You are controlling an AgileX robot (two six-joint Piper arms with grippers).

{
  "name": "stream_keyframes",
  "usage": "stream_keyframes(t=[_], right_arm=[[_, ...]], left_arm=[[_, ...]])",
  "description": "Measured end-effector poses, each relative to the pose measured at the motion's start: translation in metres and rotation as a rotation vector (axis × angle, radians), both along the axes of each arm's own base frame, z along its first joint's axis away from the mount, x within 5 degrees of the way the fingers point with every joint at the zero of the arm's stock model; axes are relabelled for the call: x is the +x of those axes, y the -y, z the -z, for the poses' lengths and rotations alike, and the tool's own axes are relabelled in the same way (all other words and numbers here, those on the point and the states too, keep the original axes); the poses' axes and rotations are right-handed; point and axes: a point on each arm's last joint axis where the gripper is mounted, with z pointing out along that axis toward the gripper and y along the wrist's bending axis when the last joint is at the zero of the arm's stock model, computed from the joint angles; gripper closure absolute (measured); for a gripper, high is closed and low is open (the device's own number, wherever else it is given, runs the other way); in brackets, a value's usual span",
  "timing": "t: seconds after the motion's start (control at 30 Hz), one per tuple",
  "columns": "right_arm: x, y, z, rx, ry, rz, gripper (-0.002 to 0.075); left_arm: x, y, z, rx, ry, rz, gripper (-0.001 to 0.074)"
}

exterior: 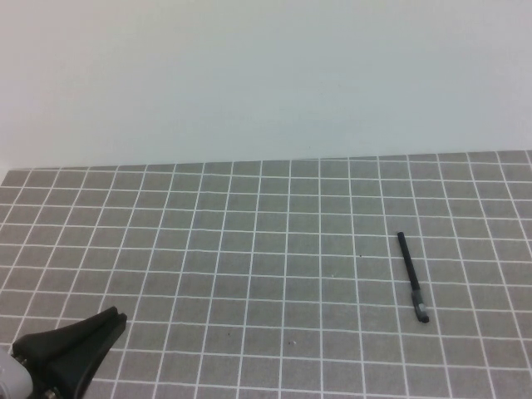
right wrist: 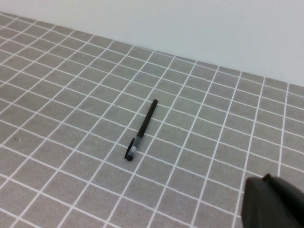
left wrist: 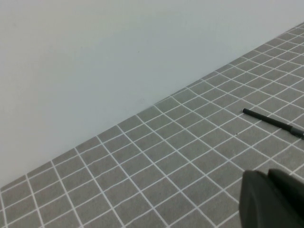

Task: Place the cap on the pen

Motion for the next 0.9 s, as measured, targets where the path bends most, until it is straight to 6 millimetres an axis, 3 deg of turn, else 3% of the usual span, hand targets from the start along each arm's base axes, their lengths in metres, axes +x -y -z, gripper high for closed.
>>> stream_keyframes(t=[0.67,0.9], right_arm=[[0.0,-0.0001,0.0,0.002,-0.001,-0.001,0.0726],[-0.0016,0.0053,-0.0018,-0.004,0.031,0.097,0.0726]], left_arm=[[0.0,0.0,0.0003,0.0,-0.001,0.0,0.0736],[0.0,0.0,0.0003,0.002,0.0,0.0,0.0736]])
